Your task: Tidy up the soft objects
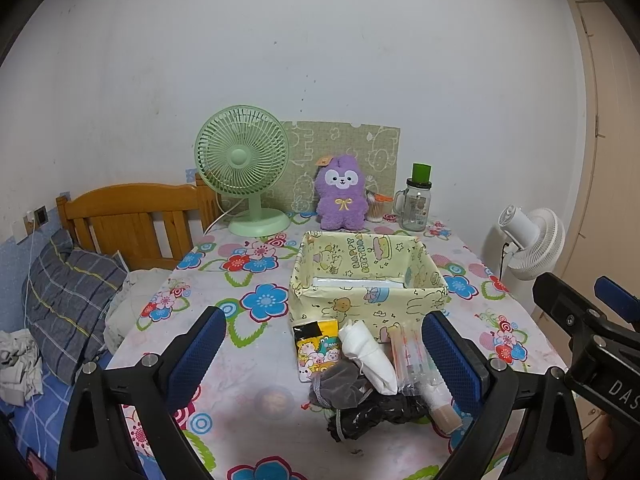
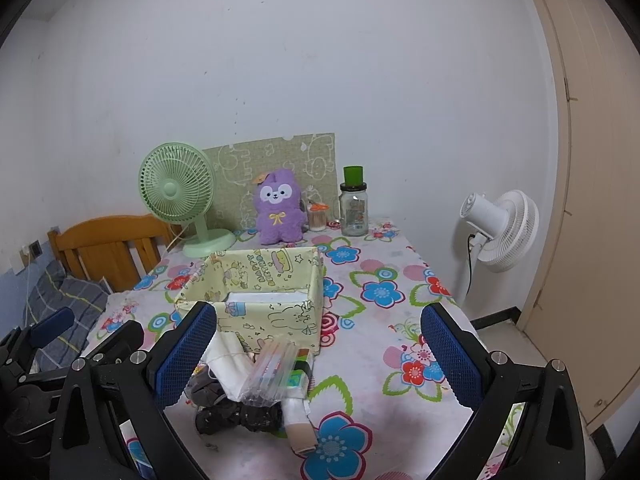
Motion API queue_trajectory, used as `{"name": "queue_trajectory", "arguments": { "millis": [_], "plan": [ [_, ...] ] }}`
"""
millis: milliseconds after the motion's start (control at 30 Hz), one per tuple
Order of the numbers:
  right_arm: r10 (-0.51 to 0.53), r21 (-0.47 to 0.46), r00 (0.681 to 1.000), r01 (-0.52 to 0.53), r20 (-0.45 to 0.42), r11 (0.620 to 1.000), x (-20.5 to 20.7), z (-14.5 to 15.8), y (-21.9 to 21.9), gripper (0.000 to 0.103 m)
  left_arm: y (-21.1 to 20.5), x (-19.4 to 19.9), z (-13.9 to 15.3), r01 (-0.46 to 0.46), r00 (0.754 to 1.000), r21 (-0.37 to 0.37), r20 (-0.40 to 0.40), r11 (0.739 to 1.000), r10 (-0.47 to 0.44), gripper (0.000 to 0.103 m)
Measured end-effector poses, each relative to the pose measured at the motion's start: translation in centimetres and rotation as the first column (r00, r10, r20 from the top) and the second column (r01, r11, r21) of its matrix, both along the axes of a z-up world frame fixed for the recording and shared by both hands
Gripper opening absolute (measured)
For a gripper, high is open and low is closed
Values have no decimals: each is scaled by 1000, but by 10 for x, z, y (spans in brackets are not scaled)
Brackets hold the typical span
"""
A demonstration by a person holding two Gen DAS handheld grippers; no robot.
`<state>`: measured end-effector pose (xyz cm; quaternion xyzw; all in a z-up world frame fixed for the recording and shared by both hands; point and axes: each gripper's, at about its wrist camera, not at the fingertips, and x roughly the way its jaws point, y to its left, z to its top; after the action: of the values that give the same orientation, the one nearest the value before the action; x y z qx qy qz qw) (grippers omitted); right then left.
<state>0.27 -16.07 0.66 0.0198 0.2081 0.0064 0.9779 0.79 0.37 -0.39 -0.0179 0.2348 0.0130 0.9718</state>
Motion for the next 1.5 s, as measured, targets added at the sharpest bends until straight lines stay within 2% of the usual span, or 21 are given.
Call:
{"name": "queue_trajectory", "arguments": {
  "millis": [1167, 1500],
  "plan": [
    [8, 8, 1000, -8, 29, 1000, -6, 4, 0, 103, -1, -10, 9, -6, 999, 10, 35, 1000, 6, 99],
    [36, 18, 999, -37, 14, 999, 4, -4, 1, 103, -1, 1, -4, 0, 1000, 6, 4, 1000, 0, 99]
  ]
}}
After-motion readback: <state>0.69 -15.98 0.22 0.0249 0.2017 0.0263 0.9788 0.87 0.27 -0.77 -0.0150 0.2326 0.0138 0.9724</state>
